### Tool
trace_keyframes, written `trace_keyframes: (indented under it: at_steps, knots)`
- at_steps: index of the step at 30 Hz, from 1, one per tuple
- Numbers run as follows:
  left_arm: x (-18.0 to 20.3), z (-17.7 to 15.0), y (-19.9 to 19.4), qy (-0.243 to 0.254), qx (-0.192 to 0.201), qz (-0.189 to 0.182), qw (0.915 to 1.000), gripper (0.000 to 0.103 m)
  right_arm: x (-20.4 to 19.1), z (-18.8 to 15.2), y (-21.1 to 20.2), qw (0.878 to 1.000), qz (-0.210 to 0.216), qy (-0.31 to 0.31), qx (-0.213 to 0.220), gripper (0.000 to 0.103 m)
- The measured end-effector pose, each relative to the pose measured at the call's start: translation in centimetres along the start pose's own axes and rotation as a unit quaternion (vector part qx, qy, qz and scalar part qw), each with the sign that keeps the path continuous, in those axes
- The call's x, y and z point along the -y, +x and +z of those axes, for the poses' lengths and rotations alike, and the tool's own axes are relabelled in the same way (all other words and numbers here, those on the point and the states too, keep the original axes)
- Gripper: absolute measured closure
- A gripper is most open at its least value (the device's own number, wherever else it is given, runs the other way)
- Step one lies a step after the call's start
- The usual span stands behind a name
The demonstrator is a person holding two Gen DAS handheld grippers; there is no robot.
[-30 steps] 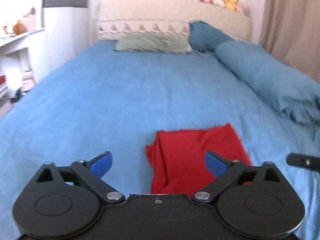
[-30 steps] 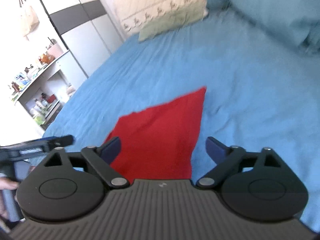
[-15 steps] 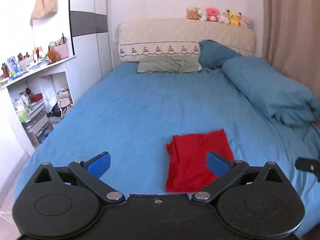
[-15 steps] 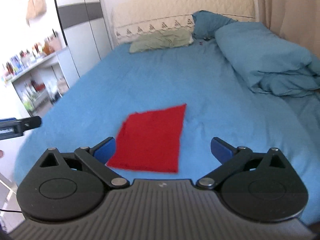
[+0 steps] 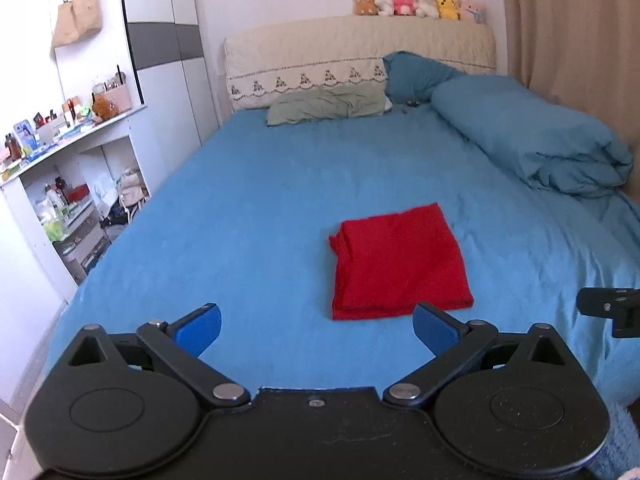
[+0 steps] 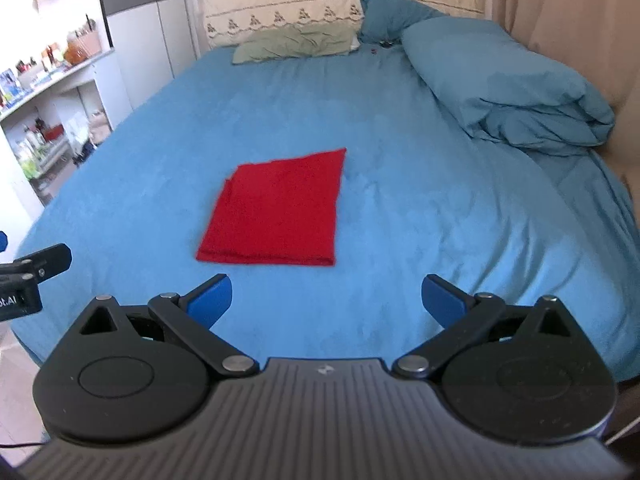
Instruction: Fold small clothes
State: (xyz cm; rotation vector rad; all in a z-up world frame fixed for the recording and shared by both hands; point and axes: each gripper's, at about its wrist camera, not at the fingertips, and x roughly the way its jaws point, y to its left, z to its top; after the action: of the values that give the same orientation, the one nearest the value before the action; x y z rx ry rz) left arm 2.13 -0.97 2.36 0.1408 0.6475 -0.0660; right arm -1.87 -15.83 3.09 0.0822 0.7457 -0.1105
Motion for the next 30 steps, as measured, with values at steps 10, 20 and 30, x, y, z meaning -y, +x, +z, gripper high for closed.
trace_keyframes:
  at_steps: [10,20,30]
  knots:
    - [-0.4,-0.6,0.8,-0.011,-0.003,-0.010,0.9999,0.000,0.8,-0.9,1.1,1.000,-0.025,0.005,-0.017,0.000]
    - [-0.4,-0.8,0.4,-0.005,0.008,-0.001,1.0000,0.000,1.1,-0.7,1.4,0.999,-0.026,0.007,-0.019,0.000]
    - [-0.9,-0.6,-0.1,-0.005,0.014,0.005,0.9999,0.000,1.0,-0.7,0.9,1.000,-0.024,0.005,-0.012,0.000]
